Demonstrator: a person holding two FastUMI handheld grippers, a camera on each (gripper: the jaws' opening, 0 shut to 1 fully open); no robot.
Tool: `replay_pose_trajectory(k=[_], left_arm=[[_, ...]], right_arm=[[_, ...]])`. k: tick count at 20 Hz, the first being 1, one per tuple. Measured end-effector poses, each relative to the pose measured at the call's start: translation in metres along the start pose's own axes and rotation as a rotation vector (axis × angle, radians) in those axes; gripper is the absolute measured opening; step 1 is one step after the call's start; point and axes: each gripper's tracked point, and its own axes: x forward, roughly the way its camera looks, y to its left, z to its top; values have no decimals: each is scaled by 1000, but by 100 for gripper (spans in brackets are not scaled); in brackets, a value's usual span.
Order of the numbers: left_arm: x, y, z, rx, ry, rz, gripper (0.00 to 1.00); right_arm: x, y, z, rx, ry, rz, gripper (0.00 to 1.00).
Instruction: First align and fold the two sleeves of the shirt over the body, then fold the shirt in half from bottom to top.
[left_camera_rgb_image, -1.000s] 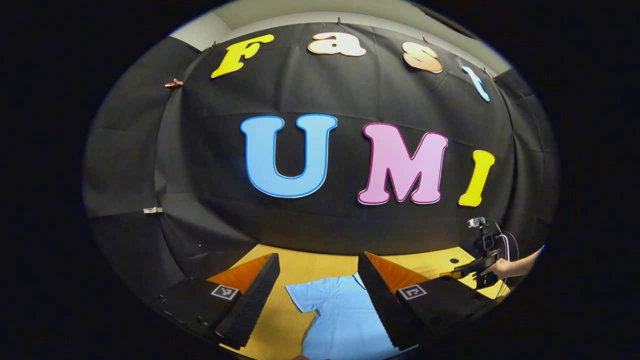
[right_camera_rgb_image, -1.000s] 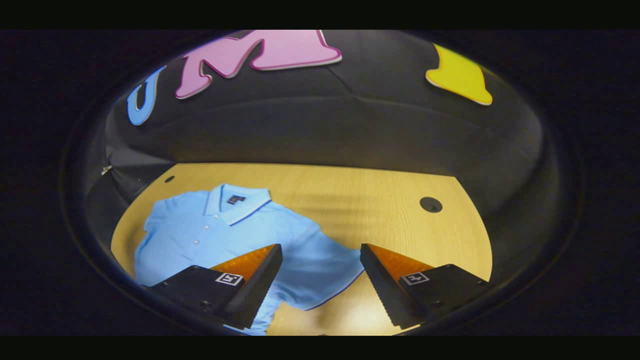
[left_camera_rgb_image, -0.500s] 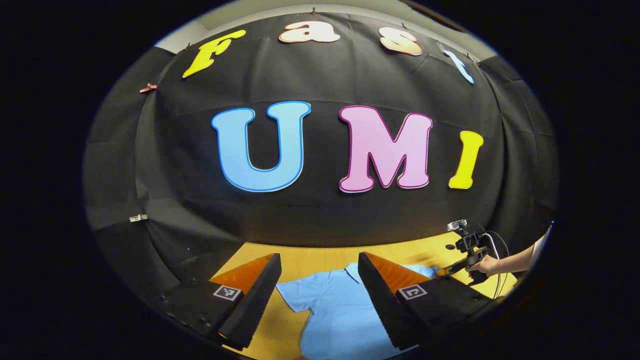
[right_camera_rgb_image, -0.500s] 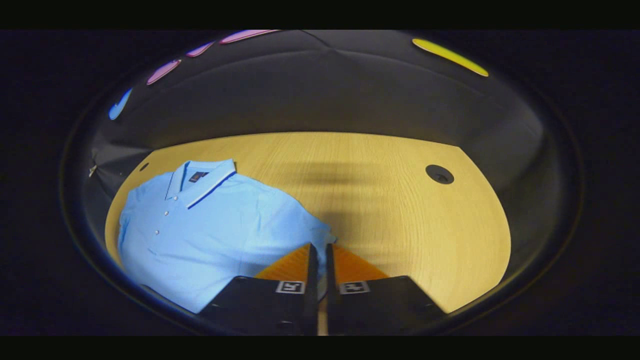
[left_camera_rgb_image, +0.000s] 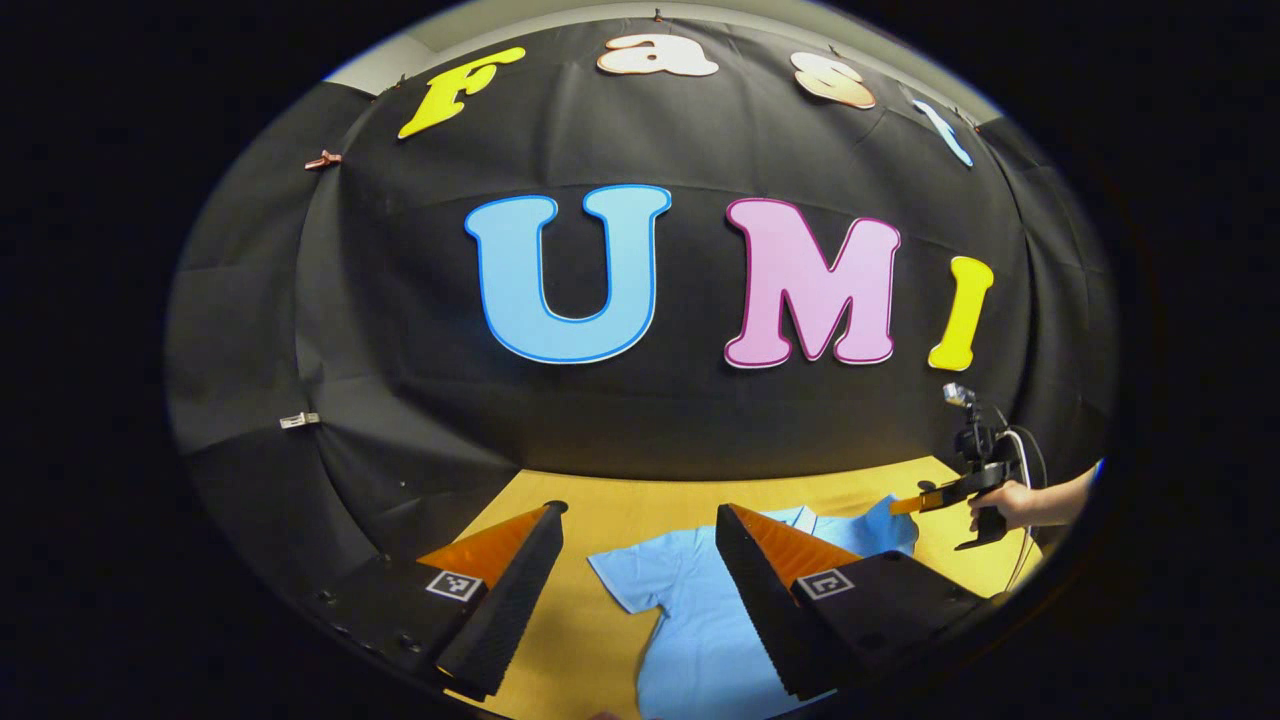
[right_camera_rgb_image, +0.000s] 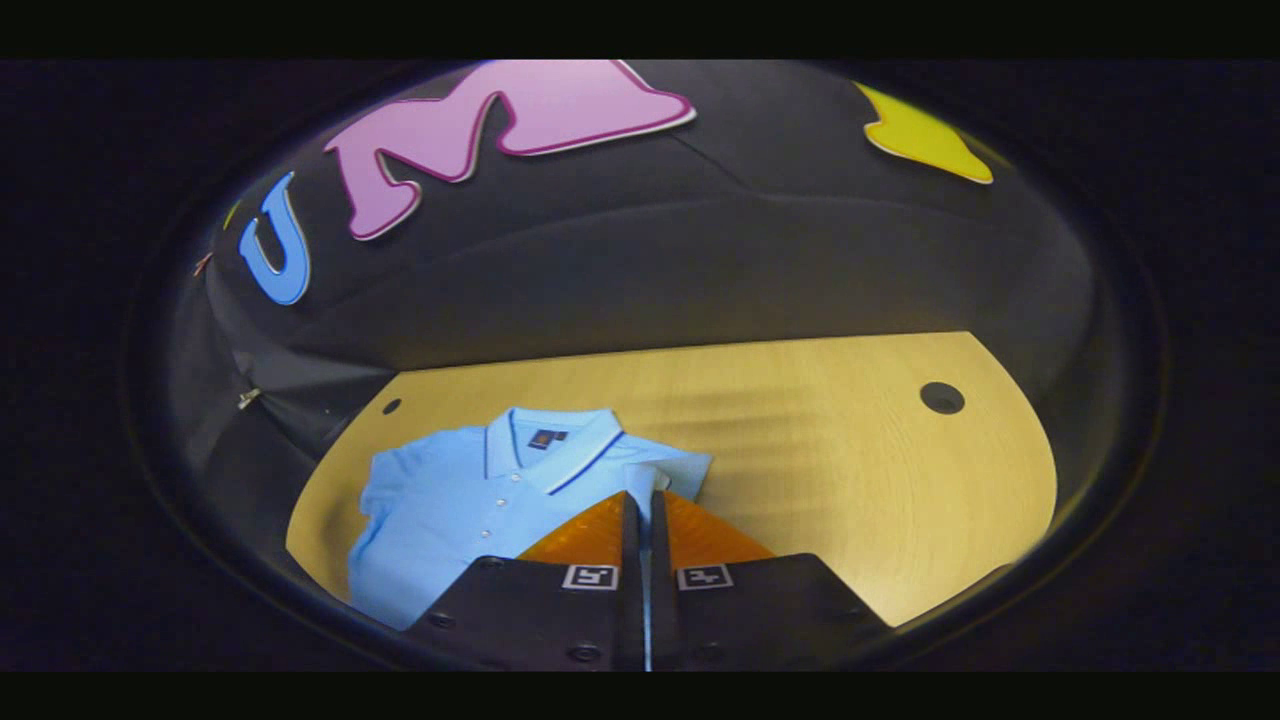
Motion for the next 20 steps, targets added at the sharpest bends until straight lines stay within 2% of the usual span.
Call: replay_pose_trajectory(k=[1, 2, 3, 4, 6, 8, 11, 12, 13, 16, 20], left_arm=[[3, 2, -5, -17, 9, -1, 98], [7, 4, -13, -41, 25, -4, 98], [12, 4, -23, -71, 46, -11, 98], [18, 4, -35, -97, 80, -21, 98], [32, 11, -64, -108, 154, -20, 98], [46, 24, -81, -108, 205, -4, 98], [76, 40, -102, -119, 259, 21, 100], [89, 46, -108, -113, 272, 24, 100], [101, 53, -114, -102, 291, 34, 100], [141, 64, -124, -74, 330, 44, 100], [200, 57, -143, -46, 401, 52, 100]], right_arm=[[4, 12, -6, -28, 9, 17, 7], [10, 17, -15, -71, 32, 17, 1], [17, 19, -27, -105, 56, 10, 0], [25, 21, -37, -118, 75, 5, 7], [35, 23, -52, -84, 109, 1, 7], [46, 22, -63, -70, 126, -9, 16], [31, 19, -47, -129, 71, -20, 100], [20, 20, -43, -137, 52, -10, 92], [8, 22, -39, -139, 37, 4, 98], [-38, 18, -27, -166, -28, 13, 98], [-86, -11, -39, -171, -65, -58, 98]])
